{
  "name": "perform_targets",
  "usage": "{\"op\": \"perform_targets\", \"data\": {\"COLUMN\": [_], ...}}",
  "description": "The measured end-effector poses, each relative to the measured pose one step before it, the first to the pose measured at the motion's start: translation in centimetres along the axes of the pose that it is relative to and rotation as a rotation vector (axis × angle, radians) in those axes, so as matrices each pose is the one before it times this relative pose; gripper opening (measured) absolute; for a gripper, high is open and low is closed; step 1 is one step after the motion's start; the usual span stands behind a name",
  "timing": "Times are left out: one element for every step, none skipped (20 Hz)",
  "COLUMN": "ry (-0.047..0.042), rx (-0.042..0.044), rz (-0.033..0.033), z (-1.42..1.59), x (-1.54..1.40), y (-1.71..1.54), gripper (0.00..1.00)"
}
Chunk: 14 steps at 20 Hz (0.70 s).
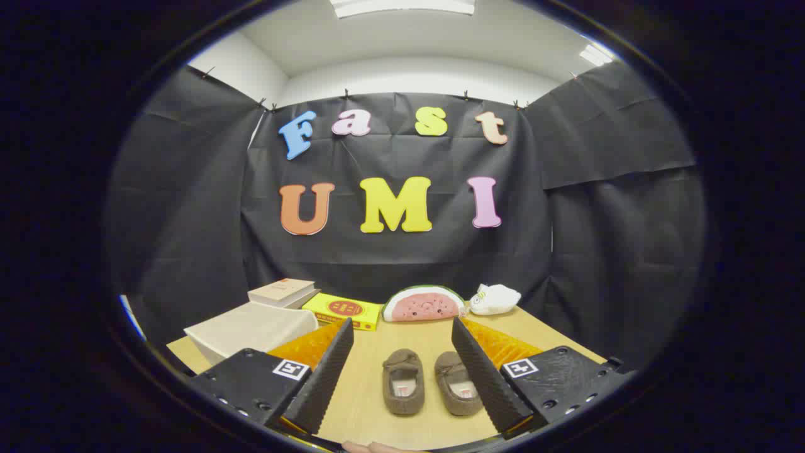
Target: Open the storage box then place both shoes into the box .Put the left shoe in first, then the right shoe, with the right side of both shoes facing outward in a uniform manner.
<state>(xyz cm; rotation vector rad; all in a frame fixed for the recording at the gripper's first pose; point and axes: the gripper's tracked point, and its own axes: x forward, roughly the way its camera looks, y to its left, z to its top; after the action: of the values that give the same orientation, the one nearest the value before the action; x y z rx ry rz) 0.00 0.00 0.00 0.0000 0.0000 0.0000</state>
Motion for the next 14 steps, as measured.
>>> {"op": "perform_targets", "data": {"ry": [0.00073, -0.00203, 0.00018, 0.00582, 0.01053, 0.01548, 0.01585, 0.01186, 0.00716, 0.00699, 0.00673, 0.00891, 0.00725, 0.00753], "rx": [-0.00307, -0.00743, -0.00415, 0.00174, 0.00907, 0.01043, 0.00941, 0.00388, 0.00304, 0.00279, 0.00410, 0.00456, 0.00717, 0.00746], "rz": [0.00115, 0.00112, 0.00371, 0.00362, 0.00526, 0.00855, 0.00846, 0.00487, 0.00164, 0.00374, 0.01414, 0.00825, 0.00195, 0.00507], "z": [-0.188, -0.065, -0.128, -0.352, -0.389, -0.424, -0.397, -0.307, -0.236, -0.230, -0.244, -0.170, -0.135, -0.159], "x": [0.076, 0.171, 0.171, 0.292, 0.303, 0.420, 0.474, 0.366, 0.410, 0.360, 0.465, 0.544, 0.541, 0.464], "y": [0.141, 0.096, 0.101, 0.198, 0.115, 0.193, 0.205, 0.084, 0.065, 0.083, 0.433, 0.229, -0.165, 0.019], "gripper": [0.96, 0.96, 0.96, 0.96, 0.96, 0.96, 0.96, 0.96, 0.96, 0.96, 0.96, 0.96, 0.96, 0.96]}}
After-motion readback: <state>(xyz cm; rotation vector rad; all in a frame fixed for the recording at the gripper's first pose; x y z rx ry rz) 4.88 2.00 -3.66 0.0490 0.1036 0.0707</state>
